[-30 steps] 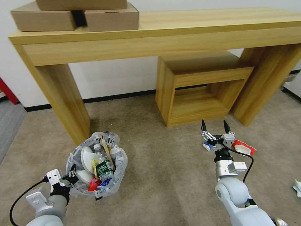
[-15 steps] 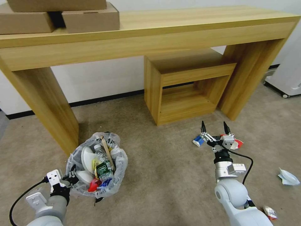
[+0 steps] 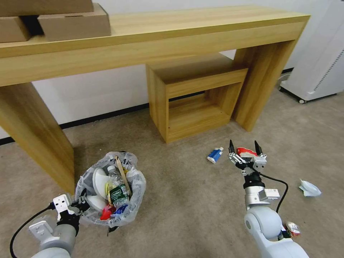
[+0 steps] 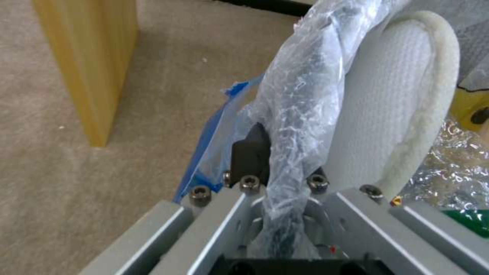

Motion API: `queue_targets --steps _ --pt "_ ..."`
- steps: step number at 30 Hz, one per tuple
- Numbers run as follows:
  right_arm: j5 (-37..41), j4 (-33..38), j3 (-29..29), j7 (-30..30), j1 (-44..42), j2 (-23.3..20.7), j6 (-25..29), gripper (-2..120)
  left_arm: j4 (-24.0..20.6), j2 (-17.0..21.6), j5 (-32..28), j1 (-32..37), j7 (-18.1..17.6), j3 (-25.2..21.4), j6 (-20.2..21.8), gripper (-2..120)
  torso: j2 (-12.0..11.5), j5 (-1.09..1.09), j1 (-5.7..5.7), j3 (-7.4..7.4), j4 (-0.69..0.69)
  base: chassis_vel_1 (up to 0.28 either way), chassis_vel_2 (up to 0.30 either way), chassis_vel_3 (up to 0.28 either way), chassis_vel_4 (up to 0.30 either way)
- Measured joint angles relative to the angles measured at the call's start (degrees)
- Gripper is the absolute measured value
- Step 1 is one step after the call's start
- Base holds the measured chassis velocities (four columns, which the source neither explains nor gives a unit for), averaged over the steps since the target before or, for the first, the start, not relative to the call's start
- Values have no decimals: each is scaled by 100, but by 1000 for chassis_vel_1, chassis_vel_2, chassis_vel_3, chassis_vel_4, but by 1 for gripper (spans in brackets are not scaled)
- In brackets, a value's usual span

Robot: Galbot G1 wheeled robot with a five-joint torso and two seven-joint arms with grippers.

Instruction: Pick up the trash bin and place the garbage on the floor into it.

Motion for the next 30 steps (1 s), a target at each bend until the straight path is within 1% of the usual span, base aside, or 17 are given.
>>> queue_targets --steps 14,30 --pt "-7 -22 -54 -1 26 4 22 100 0 -3 -15 -28 -4 -13 0 0 0 0 0 0 0 -51 -51 -41 -50" --pt "38 -61 -175 -10 99 -5 68 100 24 -22 -48 -49 -37 -54 -14 0 0 0 0 0 -1 -25 -26 -32 -28"
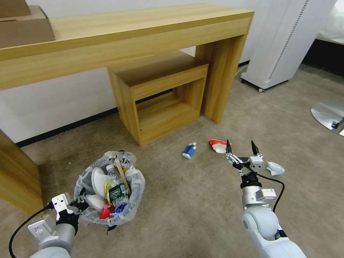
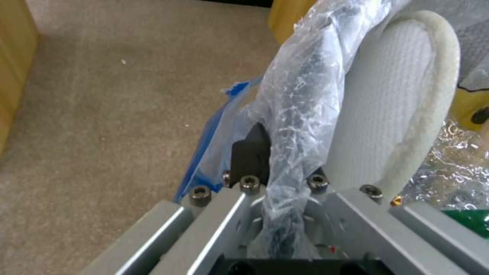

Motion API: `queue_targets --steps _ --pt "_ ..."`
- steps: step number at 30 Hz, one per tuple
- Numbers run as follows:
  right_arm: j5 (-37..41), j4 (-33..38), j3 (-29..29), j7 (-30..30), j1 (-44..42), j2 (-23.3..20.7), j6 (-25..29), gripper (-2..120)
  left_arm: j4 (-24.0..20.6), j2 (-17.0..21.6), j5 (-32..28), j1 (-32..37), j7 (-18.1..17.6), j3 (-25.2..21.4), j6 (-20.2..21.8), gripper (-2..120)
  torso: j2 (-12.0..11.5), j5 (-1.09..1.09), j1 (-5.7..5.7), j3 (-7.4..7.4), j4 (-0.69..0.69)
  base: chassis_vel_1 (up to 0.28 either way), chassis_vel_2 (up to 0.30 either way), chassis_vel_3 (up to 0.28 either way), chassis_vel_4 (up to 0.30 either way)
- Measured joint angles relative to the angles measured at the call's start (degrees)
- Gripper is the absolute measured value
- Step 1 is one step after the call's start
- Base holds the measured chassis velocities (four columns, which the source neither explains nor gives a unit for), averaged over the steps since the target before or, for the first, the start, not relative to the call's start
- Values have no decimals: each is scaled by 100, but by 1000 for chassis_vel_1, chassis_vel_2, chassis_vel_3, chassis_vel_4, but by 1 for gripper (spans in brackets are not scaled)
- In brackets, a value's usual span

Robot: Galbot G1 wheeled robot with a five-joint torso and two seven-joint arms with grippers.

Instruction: Pick up the trash bin and place the garbage on the floor into it.

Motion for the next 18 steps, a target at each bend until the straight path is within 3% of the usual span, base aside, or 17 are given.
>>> queue_targets --steps 18 --pt "-84 -202 -54 39 154 81 242 100 163 -32 -152 -86 -152 -126 62 0 0 0 0 0 1 0 0 0 0"
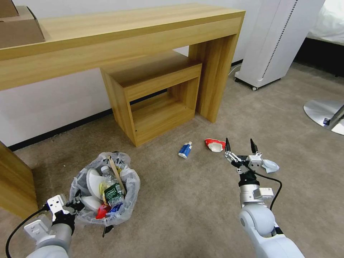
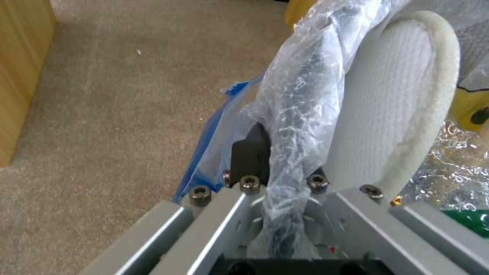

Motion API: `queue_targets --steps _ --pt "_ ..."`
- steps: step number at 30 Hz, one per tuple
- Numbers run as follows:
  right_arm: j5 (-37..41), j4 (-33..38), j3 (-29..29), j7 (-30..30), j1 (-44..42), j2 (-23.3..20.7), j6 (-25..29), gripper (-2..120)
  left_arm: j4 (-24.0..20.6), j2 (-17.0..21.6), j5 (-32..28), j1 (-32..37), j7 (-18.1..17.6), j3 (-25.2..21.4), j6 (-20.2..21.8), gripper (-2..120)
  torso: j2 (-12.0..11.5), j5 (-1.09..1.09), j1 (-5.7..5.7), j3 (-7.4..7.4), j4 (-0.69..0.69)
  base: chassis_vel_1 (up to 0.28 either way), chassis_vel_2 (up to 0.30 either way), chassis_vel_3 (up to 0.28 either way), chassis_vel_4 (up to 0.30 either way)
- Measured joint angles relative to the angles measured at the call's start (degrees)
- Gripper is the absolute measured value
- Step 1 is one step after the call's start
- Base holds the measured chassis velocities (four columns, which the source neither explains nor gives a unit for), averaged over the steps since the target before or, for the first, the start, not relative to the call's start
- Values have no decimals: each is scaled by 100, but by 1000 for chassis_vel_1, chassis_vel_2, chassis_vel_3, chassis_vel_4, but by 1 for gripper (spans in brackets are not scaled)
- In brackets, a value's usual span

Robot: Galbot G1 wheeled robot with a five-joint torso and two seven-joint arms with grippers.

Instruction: Pick up the trash bin and place the garbage on the floor into it.

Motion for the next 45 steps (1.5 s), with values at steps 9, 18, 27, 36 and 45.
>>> queue_targets --steps 9,18,27,36,45 --pt "27 14 2 -61 -22 -6 5 100 14 -61 78 3 -3 22 -16 0 0 0 0 0 0 0 0 0 0" --pt "26 14 22 -101 -59 -4 52 100 6 -81 110 42 8 19 -33 0 0 0 0 0 0 -14 -16 -13 -14" --pt "0 29 69 -118 -135 20 105 100 -49 -67 111 90 27 3 -59 0 0 0 0 0 -4 -56 -57 -65 -57" --pt "2 112 151 -141 -251 31 63 100 -71 -57 109 111 30 2 -69 0 0 0 0 0 0 0 0 0 0" --pt "5 138 190 -153 -321 44 50 100 -70 -39 108 97 32 19 -69 0 0 0 -1 -1 0 -17 17 16 -21"
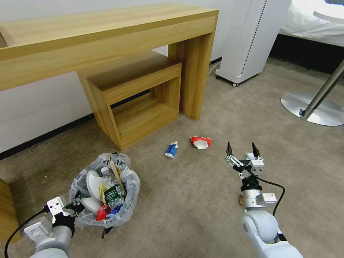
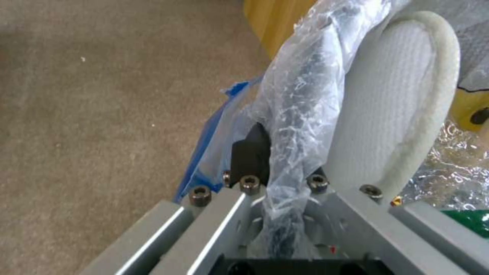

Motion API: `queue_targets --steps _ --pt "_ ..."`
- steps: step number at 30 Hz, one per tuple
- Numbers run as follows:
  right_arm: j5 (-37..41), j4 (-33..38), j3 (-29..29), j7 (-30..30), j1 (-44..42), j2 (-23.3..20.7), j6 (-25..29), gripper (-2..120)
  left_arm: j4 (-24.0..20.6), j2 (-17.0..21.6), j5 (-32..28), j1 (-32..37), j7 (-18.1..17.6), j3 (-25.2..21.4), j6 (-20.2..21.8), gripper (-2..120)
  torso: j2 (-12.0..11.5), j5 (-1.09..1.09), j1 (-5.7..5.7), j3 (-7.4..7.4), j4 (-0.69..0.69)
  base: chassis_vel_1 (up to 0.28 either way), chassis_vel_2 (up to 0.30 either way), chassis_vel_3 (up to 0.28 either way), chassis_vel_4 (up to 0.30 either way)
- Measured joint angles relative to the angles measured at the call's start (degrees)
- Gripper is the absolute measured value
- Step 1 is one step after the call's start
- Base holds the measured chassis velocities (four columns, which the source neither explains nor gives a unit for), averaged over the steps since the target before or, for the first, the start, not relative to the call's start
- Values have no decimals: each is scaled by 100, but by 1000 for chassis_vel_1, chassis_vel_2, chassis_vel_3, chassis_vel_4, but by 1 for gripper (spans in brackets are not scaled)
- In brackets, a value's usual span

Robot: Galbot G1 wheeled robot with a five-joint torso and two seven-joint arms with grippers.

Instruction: Pick up the trash bin and place the garbage on the floor into it.

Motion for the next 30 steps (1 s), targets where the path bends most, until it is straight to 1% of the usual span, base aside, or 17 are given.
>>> queue_targets --steps 17,26,30 --pt "-36 -8 -18 -2 0 36 -7 100 45 29 -13 -46 1 10 -27 0 0 1 0 1 0 -129 115 114 -123" --pt "-78 -106 -74 -7 57 77 31 100 124 43 -32 -100 -3 16 -38 0 0 0 1 1 0 -88 98 96 -85" --pt "-130 -170 -99 -57 97 105 143 100 145 62 -51 -115 -4 15 -41 0 -1 0 1 1 0 -34 71 40 -66"
